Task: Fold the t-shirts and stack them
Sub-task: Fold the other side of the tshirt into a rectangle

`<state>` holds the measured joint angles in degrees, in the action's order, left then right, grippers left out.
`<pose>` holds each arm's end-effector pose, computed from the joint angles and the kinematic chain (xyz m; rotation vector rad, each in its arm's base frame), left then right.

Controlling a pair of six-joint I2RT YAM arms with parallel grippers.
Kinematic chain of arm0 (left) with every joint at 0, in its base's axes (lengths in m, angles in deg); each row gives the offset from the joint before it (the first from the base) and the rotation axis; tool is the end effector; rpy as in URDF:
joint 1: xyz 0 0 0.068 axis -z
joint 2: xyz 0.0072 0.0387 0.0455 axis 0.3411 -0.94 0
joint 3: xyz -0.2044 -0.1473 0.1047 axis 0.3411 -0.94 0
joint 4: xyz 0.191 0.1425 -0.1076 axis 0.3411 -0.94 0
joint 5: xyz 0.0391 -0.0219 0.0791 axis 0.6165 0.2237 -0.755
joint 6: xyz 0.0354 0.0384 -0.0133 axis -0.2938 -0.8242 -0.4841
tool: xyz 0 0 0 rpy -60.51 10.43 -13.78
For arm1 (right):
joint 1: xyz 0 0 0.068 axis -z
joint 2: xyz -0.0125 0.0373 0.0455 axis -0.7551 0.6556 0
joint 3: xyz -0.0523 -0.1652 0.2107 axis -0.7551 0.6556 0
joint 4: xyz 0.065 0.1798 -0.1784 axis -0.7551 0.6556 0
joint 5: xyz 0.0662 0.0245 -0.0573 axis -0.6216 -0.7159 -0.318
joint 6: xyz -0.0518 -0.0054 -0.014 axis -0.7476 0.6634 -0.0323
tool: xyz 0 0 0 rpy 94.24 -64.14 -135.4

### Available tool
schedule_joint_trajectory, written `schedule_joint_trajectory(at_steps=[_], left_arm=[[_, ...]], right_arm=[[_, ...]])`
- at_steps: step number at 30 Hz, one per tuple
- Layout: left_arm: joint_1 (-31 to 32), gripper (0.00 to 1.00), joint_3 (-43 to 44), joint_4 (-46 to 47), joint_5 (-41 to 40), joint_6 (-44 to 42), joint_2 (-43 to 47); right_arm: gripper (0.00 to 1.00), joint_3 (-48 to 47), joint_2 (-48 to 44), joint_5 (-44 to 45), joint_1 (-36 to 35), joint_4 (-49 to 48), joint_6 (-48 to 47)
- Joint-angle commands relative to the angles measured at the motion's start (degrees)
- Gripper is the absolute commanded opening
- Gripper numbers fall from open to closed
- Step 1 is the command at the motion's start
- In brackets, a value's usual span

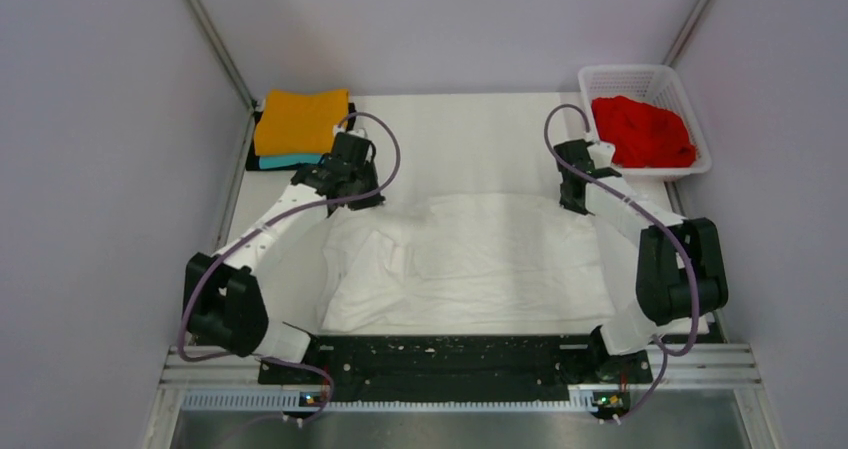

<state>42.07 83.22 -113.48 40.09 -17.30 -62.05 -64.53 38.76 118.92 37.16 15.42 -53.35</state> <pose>0.2960 -0.1187 0.2732 -0.1978 2.4899 -0.3423 0.3135 0.0472 0.2027 0.5475 2.4032 -0.4120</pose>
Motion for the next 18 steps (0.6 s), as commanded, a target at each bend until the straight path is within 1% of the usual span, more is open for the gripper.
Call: schedule_joint_trajectory(at_steps=[1,9,14,18], left_arm=[[2.1,0.0,-4.6,-1.3,-1.6,3.4,9.0],[6.8,0.0,-9.1,-9.2,-3.7,8.2,17.0],[7.6,0.0,-10.3,-15.9,-5.2,10.8,23.5],[8.2,0.0,-11.5,-18.7,-5.1,12.9,27.5]], right_arm=[[0.0,3.0,-7.8,-0.2,-0.7,2.3,-0.3],[0.0,6.1,-15.0,-0.7,-0.7,6.3,-1.6],[0.0,5.0,-15.8,-1.7,-0.7,8.5,-3.3],[0.0,4.8,-16.9,-1.6,-0.7,9.7,-3.3]])
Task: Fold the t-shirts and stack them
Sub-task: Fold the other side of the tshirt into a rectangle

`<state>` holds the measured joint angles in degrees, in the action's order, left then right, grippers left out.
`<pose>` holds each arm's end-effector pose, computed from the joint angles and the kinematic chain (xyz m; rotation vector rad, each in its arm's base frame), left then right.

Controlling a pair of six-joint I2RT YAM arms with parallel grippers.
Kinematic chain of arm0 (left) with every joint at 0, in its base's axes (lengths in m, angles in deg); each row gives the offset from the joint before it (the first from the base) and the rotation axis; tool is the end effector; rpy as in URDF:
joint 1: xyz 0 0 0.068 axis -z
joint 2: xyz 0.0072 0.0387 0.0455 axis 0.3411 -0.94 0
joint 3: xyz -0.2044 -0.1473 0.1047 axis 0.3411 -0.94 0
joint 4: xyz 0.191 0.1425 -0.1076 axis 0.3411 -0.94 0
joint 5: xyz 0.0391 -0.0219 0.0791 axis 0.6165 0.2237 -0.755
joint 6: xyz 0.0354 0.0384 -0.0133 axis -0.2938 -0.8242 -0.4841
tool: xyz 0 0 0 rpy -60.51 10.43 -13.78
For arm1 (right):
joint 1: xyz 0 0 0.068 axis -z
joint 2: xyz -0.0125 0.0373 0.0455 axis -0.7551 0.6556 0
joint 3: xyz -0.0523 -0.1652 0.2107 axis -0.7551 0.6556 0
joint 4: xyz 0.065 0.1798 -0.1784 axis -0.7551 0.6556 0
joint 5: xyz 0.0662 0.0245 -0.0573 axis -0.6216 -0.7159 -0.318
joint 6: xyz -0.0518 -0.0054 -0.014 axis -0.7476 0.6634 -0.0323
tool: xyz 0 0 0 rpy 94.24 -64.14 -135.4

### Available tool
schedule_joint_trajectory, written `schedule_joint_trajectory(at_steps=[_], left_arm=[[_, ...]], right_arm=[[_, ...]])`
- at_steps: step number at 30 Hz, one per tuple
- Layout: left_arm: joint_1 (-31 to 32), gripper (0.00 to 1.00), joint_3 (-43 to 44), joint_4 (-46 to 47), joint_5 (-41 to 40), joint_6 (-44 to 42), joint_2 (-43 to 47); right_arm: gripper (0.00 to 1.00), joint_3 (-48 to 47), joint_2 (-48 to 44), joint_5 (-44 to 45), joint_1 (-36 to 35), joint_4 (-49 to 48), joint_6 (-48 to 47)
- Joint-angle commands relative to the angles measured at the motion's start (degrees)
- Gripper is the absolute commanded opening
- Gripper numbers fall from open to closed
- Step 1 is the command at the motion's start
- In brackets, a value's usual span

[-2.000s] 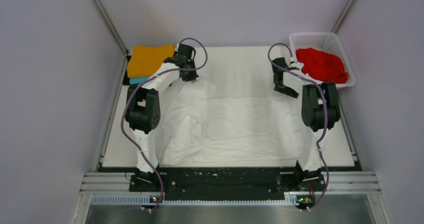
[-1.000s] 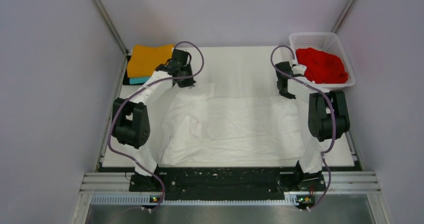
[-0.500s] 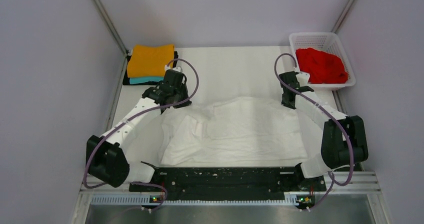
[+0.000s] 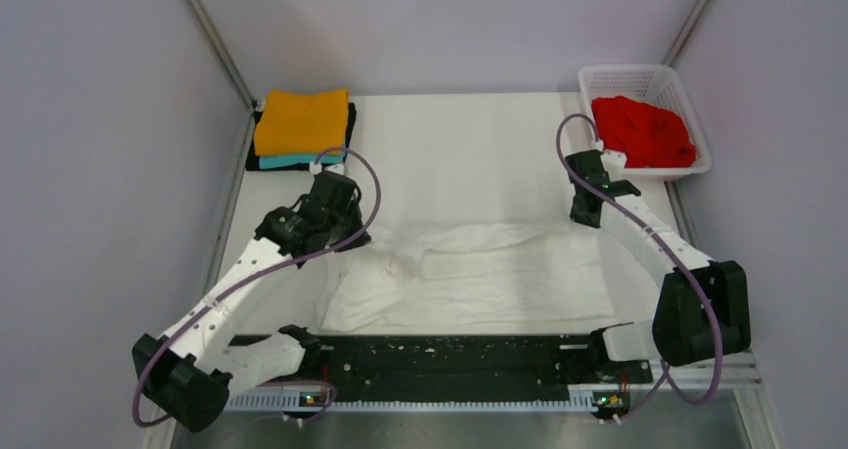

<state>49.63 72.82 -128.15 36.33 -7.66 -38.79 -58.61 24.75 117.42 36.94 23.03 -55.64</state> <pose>0.1857 -0.1015 0.2980 -0.2728 2.5158 -0.3715 0.2606 0.0380 0.2311 0.4906 2.4243 -0.3922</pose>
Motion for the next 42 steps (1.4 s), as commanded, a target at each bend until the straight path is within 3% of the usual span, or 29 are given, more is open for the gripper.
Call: schedule_joint_trajectory(at_steps=[1,8,17,22,24,29,31,33,34,37,42], left_arm=[[0.7,0.0,-1.6,-4.5,-1.3,3.6,4.9],[0.9,0.0,-3.1,-6.9,-0.4,3.5,8.1],[1.3,0.0,-11.2,-9.2,1.9,7.2,12.6],[1.2,0.0,-14.2,-9.4,2.8,9.5,13.6],[1.3,0.18,-14.9,-9.8,4.3,10.1,13.7],[1.4,0.54,-16.2,-11.4,10.2,10.4,16.3],[1.3,0.69,-14.5,-11.7,11.6,9.8,17.9],[1.4,0.93,-12.3,-10.0,10.6,8.6,19.1],[1.3,0.98,-11.8,-7.7,9.8,8.0,19.1],[1.4,0.99,-12.8,1.0,8.8,7.4,16.4],[1.1,0.99,-16.3,14.6,3.9,11.8,4.4]], right_arm=[[0.0,-1.1,-3.3,-0.1,-0.5,2.2,-1.1],[0.0,-1.0,-5.2,-0.4,-0.4,4.1,-1.1],[0.0,2.2,-6.4,0.0,-0.5,8.6,1.0],[0.05,4.2,-6.8,-2.7,-0.5,10.5,4.5],[0.17,4.6,-6.4,-1.4,-0.4,13.7,6.8],[0.69,4.5,-8.9,-1.7,-0.5,17.2,8.9],[0.81,2.8,-10.3,-1.2,-0.4,17.1,8.6],[0.89,1.5,-11.4,-1.4,-0.4,15.9,7.6],[0.91,1.2,-12.3,-2.4,-0.4,14.7,6.5],[0.94,2.5,-14.4,-10.6,-0.5,7.3,2.6],[0.97,8.8,-12.3,-31.7,-0.4,-9.2,-3.5]])
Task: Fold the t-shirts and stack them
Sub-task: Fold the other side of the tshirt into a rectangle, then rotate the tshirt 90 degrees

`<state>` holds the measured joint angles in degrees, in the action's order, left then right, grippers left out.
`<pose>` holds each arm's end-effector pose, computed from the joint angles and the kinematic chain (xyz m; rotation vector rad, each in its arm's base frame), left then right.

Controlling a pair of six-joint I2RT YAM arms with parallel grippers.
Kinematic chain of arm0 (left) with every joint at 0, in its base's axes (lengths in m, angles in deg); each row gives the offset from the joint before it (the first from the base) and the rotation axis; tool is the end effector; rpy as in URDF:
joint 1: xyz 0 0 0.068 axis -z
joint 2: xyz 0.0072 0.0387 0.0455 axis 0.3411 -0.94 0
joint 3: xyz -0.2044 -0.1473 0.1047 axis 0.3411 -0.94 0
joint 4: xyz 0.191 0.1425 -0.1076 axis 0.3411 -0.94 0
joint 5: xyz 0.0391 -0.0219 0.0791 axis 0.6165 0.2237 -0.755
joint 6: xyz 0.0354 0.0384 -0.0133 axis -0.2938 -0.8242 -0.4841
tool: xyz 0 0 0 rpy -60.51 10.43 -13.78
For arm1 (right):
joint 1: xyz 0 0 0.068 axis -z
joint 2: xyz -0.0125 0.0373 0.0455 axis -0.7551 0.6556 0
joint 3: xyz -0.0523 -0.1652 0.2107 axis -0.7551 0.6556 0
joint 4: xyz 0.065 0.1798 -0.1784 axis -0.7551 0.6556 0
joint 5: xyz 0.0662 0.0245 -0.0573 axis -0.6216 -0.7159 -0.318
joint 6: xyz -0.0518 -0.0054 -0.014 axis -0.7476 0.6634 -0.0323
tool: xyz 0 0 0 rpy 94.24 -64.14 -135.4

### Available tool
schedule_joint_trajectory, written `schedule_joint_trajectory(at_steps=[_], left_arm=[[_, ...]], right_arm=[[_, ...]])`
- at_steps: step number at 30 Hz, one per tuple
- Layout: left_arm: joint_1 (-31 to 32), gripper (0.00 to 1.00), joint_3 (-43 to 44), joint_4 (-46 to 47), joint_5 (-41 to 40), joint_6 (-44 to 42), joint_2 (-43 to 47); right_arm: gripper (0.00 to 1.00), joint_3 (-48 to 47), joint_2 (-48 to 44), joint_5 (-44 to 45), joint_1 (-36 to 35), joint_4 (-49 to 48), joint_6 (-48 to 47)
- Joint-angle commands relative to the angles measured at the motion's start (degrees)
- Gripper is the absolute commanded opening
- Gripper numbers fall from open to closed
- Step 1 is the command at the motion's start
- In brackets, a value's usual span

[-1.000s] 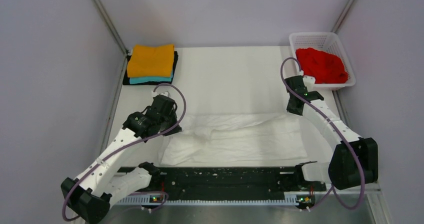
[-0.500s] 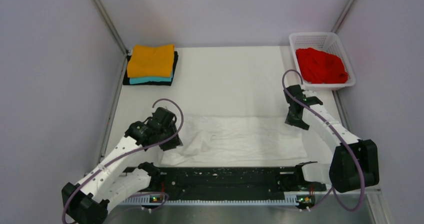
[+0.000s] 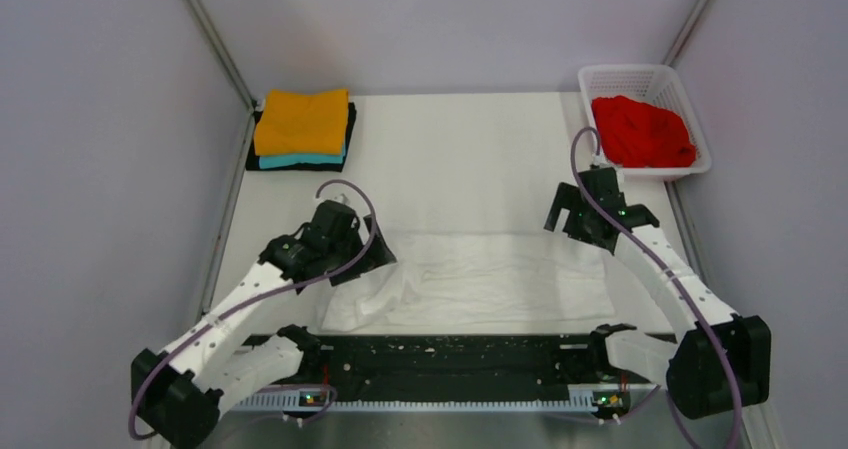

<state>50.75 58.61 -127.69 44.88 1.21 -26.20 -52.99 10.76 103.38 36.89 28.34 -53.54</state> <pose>0.1392 -0.0847 0.2570 -0.3955 2.5992 -0.5860 0.2103 0.0356 0.2465 0.4718 2.4784 -0.0586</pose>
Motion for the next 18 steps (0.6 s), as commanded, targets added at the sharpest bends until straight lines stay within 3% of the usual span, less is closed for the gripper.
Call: schedule_joint_trajectory(at_steps=[1,6,11,18], left_arm=[[-0.7,0.99,-2.4,16.0,-5.6,3.7,-11.3],[-4.4,0.99,0.2,25.2,-3.9,3.2,-26.5],[-7.3,0.99,9.5,28.9,-1.8,0.7,-42.5],[-10.4,0.99,34.1,19.6,3.2,-5.7,-64.7]], right_arm=[[0.97,3.7,3.3,-21.1,-0.4,-16.3,-5.7],[0.97,6.7,9.7,-27.7,-0.7,-23.3,-5.5],[0.97,8.0,14.2,-22.2,-1.9,-21.9,-7.2],[0.97,13.1,13.8,-26.9,-4.5,-20.0,-5.3]])
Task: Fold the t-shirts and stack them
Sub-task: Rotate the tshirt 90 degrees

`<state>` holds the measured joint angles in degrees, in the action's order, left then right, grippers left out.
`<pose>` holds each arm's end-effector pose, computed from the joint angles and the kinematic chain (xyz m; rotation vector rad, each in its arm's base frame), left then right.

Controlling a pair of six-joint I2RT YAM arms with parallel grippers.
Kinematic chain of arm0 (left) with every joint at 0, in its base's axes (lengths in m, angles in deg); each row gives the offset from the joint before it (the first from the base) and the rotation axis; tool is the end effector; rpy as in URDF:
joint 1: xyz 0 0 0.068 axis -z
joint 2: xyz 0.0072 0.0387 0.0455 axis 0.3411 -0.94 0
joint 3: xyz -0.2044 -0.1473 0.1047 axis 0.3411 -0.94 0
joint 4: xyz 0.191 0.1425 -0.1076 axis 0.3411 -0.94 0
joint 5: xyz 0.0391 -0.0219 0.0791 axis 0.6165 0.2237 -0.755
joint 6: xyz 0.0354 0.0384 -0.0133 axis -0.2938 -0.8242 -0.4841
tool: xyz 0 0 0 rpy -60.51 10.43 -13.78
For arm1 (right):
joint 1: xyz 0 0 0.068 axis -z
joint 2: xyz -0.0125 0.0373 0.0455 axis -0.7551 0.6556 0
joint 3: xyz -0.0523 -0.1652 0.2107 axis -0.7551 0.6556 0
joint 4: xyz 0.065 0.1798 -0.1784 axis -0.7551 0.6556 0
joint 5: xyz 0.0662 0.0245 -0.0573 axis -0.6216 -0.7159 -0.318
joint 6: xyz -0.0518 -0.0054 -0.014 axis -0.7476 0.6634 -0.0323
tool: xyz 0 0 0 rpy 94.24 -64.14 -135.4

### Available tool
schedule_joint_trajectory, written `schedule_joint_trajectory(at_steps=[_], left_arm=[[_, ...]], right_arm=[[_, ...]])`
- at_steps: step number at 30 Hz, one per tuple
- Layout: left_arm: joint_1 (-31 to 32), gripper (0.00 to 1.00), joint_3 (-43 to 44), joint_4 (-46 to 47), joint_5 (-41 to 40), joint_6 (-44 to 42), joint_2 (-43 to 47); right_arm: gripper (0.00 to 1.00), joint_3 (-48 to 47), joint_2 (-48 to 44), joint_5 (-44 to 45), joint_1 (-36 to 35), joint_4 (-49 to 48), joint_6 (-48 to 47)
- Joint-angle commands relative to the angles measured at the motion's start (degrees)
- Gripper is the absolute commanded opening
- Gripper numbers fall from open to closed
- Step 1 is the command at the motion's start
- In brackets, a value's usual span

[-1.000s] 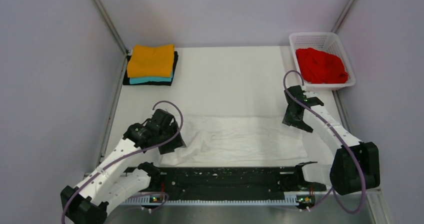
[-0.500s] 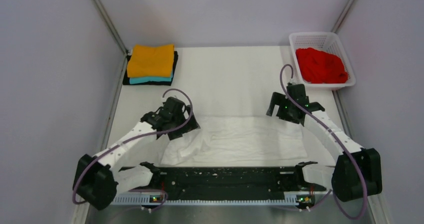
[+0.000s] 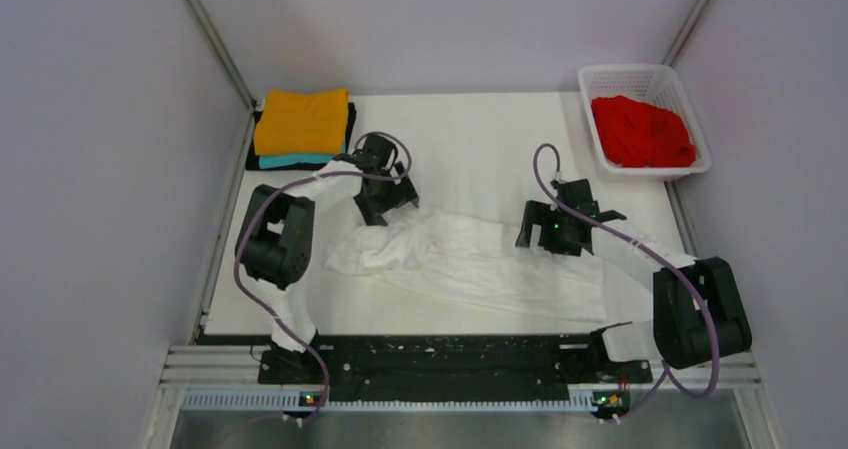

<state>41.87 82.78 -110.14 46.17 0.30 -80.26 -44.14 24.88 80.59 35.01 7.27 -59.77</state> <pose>0.3315 -0.1359 0.1721 -0.6165 2.7478 -0.4092 0.2386 0.0643 0.1678 0.1600 2.6452 0.3933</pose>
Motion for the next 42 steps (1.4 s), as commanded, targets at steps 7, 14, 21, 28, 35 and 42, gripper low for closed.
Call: schedule_joint_trajectory(at_steps=[7,14,21,28,35,42], left_arm=[[-0.3,0.99,51.2,6.1,12.0,-0.6,-39.5],[3.3,0.99,79.0,29.1,15.0,19.6,-63.5],[2.6,0.99,78.3,33.4,10.4,22.8,-66.0],[1.9,0.99,78.5,34.6,10.7,19.2,-59.1],[2.9,0.99,62.0,24.7,16.3,6.7,-33.4],[13.0,0.99,25.5,4.6,-6.9,-6.2,5.4]], right_arm=[[0.97,8.3,-6.8,-13.6,-11.8,1.6,8.5],[0.98,4.2,-2.4,-19.7,-29.3,-6.4,13.0],[0.98,-0.3,-3.9,-13.6,-31.6,-1.0,11.8],[0.99,-1.7,-14.5,-6.2,-31.5,2.1,13.0],[0.99,-1.3,-26.0,6.6,-31.4,9.8,15.9],[0.99,2.0,-28.1,8.4,-31.3,18.8,18.7]])
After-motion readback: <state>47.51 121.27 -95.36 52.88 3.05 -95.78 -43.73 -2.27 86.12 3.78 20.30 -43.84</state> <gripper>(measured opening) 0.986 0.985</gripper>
